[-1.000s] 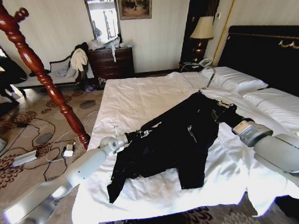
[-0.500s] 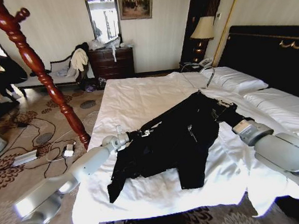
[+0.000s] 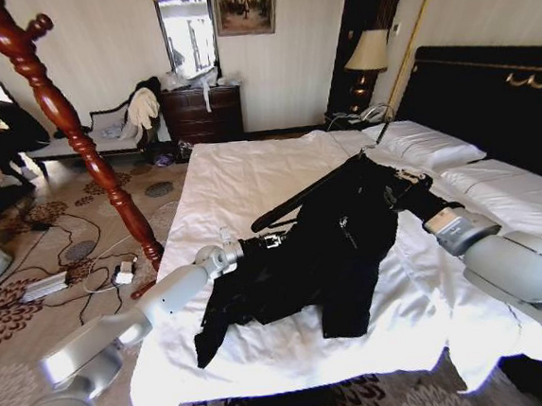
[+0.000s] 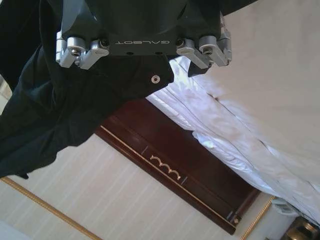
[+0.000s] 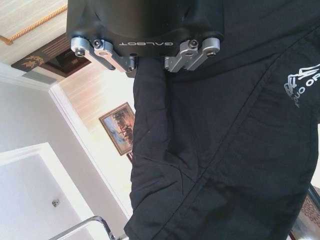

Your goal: Pick up the clothes from the bed and hang them on the clothes hanger.

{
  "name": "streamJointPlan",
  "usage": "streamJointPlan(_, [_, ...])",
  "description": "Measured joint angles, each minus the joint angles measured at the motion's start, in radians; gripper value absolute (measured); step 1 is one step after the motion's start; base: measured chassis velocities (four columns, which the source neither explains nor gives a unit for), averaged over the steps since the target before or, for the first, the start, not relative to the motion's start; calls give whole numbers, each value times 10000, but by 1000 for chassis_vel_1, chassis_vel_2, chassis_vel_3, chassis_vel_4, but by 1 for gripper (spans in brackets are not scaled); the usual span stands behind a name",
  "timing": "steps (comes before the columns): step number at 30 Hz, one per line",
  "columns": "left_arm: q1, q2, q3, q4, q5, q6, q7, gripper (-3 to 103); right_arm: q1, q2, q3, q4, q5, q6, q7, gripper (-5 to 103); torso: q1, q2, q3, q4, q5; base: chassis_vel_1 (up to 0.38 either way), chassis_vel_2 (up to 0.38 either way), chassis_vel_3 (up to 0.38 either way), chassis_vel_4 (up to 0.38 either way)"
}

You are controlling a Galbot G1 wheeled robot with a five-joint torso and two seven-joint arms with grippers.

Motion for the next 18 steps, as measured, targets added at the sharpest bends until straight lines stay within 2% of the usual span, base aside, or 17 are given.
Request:
streamJointPlan(2, [0,-7,21,-16,9,-1,0,88,0,-1,-3,10,0,1,1,20,0,0,0,0,0,0,0,0,0])
streamJointPlan(5, [-43,-10,87,-180,-12,0,3,72,-46,15,-11,32,-43,18,7,20,0,0,0,4,-1,0,0,0,0])
streamJointPlan(7, [-64,1,123,-240,-30,0,18,72,-56,29,-12,33,-54,25,11,20,0,0,0,2,0,0,0,0,0])
streamJointPlan(10, [-131,37,287,-417,-63,9,91,55,-69,79,-26,41,-86,41,32,20,-1,0,0,0,0,0,0,0,0])
streamJointPlan(13, [-145,40,337,-460,-63,22,95,49,-64,85,-27,52,-85,44,43,20,0,-1,0,2,-1,0,0,0,0])
streamJointPlan(15, [-152,29,354,-467,-53,27,96,38,-63,87,-26,75,-72,46,52,20,-1,0,0,3,0,0,0,0,0])
streamJointPlan(16, [-152,29,354,-467,-53,27,96,38,-63,87,-26,75,-72,46,52,20,-1,0,0,3,0,0,0,0,0])
streamJointPlan(18, [-151,14,360,-471,-6,29,87,28,-66,98,-27,87,-64,47,58,20,-1,0,0,1,0,0,0,0,0])
